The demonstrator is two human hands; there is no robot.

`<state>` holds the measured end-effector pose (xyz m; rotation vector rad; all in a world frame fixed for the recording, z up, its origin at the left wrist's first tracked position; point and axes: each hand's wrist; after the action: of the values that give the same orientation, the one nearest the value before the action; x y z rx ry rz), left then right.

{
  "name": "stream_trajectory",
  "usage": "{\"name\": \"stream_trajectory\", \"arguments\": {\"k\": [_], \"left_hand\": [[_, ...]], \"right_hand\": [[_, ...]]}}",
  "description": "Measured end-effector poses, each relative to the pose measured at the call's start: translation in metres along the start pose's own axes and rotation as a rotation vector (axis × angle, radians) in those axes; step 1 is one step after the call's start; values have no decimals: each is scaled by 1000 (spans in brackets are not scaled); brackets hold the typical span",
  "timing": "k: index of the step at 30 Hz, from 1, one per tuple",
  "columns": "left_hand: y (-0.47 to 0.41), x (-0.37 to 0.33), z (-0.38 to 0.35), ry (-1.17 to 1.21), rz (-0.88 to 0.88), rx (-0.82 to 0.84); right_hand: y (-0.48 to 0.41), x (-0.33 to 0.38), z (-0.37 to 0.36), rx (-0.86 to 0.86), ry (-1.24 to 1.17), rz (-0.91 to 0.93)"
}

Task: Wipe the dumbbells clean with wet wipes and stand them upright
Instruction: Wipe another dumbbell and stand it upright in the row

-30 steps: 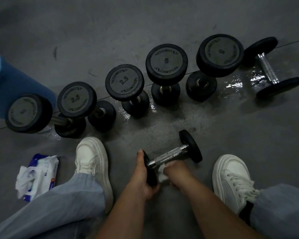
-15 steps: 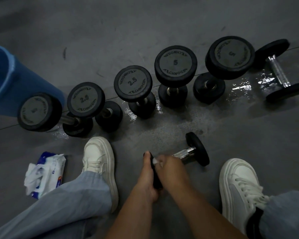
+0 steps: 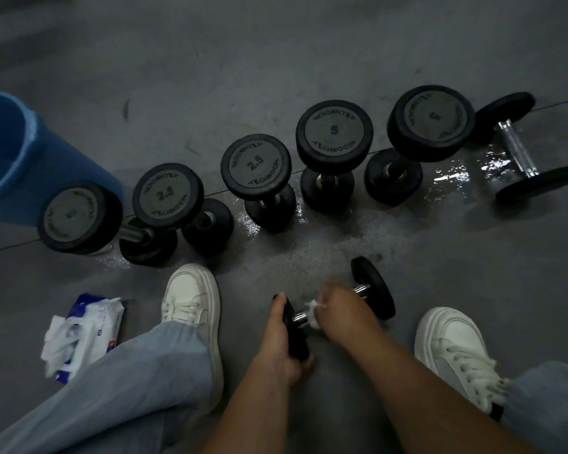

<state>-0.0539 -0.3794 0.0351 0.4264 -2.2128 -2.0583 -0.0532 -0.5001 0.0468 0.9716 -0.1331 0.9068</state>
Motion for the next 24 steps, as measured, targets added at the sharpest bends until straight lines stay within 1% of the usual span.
{"name": "stream_trajectory", "arguments": {"k": [1,2,3,4,5,6,7,8,9,11,12,13,15,16,18,20,22,24], "left_hand": [[1,3,-1,5,-3,12],[3,5,-2,23,-18,29],[7,5,-3,9,-48,5],[12,4,-6,15,-98,-15],[13,4,-7,0,-147,-39],[19,3,-9,-39,-216,-73],[26,0,-13,-123,-328,-127],[34,-4,-15,-225,-459,-158],[46,-10,-20,-329,-584,-177],[64,-19,-28,-552,-808,-197],[73,-21,-32,-681,-906,-214],[85,-21,-35,-829,-984,-236],[97,-19,-36,-1105,-1139,-288],[102,-17,-34,-1203,-1207,-313],[103,-17,-29,-1335,-1250,-350],[102,-16,-23,-1480,-1165,-359],[100,-14,-22,-1641,-1075,-372],[103,-13,-25,-1744,-1024,-379]], "right_hand": [[2,1,2,10,-65,28],[5,1,4,-35,-151,44],[9,1,6,-118,-214,25],[11,-1,7,-197,-237,-9],[14,-2,10,-212,-208,-34],[16,-3,14,-166,-150,-44],[16,-4,21,-99,-89,-48],[14,-3,32,-68,-50,-54],[16,0,49,-78,-37,-65],[20,6,86,-228,-35,-66],[25,6,103,-324,-12,-39],[32,7,116,-386,22,9],[54,10,129,-424,96,145],[64,10,130,-431,132,209],[82,6,125,-427,200,283],[93,-4,114,-398,244,306],[98,-15,106,-399,251,284],[97,-22,101,-408,273,294]]}}
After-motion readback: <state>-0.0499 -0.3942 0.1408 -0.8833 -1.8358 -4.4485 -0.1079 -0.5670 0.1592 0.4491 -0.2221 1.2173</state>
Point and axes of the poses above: each hand's wrist, its own y-axis away from the middle knuckle, its own z-axis out of the back of the hand, x = y × z, and after that the axes turned 1 degree about y, right-handed
